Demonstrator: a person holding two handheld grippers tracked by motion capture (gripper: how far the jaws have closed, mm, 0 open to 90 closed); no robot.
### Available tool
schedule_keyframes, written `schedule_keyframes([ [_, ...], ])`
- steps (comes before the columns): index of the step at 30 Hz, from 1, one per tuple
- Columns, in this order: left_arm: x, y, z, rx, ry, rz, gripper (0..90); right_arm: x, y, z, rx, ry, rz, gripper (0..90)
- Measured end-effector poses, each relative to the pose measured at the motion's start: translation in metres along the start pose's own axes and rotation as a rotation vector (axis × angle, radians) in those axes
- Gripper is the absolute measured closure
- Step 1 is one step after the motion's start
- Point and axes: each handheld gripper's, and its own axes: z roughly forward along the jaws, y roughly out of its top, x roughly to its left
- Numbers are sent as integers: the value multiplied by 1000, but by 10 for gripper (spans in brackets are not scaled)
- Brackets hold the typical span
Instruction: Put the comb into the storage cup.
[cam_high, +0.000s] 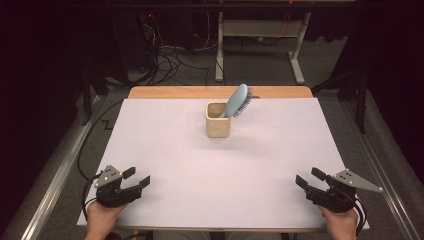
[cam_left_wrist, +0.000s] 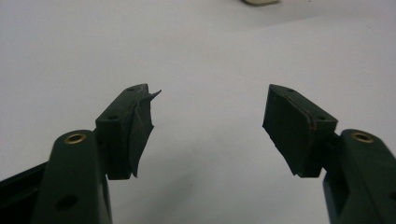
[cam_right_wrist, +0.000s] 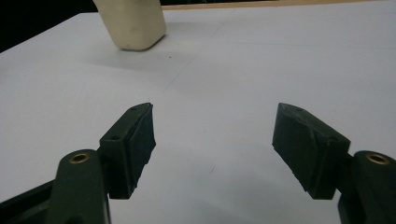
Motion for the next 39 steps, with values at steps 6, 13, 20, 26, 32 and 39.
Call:
schedule_keyframes([
  [6,-1,0,0,-1,-1,2,332,0,-3,-2,-4,-12,4,300],
  [13,0,0,0,2,-4,1,332,0,-8,-5,-8,-22,12,296],
  [20,-1,0,0,0,-2,1,332,2,-12,-6,3,-27,7,286],
  [26,0,0,-1,-2,2,-1,332,1,-16,-10,5,-31,13,276],
  [32,0,0,-1,-4,2,-4,332,2,-18,-11,5,-31,26,274],
  [39,1,0,-1,-4,2,-11,332,4,-19,-12,0,-21,24,274],
])
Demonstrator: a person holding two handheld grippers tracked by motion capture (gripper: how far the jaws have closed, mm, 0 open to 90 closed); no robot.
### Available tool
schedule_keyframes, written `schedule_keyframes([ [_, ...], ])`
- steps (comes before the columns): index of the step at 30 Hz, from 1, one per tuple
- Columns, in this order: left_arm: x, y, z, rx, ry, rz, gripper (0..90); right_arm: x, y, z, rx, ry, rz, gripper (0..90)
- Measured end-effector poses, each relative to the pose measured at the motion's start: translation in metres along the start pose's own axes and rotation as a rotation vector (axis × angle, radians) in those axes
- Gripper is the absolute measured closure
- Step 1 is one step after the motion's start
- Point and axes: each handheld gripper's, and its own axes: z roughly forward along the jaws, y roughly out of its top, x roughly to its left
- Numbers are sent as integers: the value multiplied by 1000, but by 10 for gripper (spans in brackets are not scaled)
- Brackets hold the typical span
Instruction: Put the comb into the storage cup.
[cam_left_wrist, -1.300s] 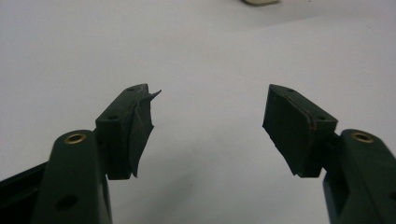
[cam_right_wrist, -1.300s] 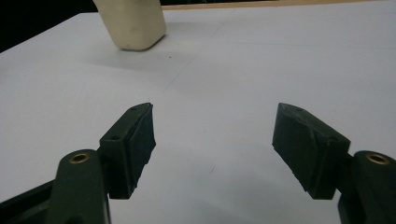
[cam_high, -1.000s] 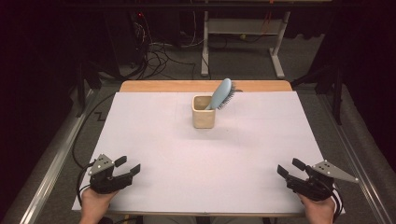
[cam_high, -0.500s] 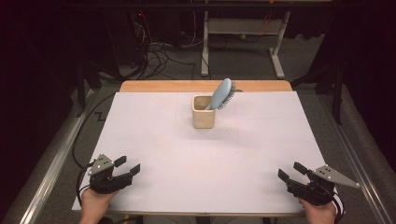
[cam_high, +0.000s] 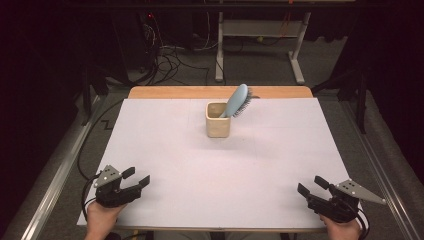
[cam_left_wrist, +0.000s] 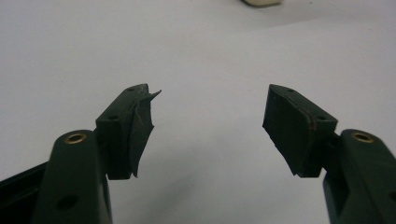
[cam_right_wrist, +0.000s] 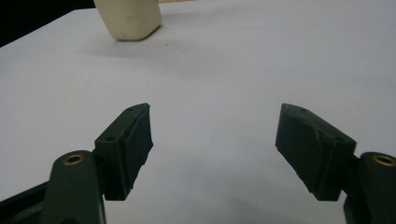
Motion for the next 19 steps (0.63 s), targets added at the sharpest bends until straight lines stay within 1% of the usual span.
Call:
schedule_keyframes([
  [13,0,1,2,3,-3,6,332,0,-1,0,3,0,2,275],
  [19,1,3,4,3,-8,1,332,-1,-2,-2,0,-3,8,275],
])
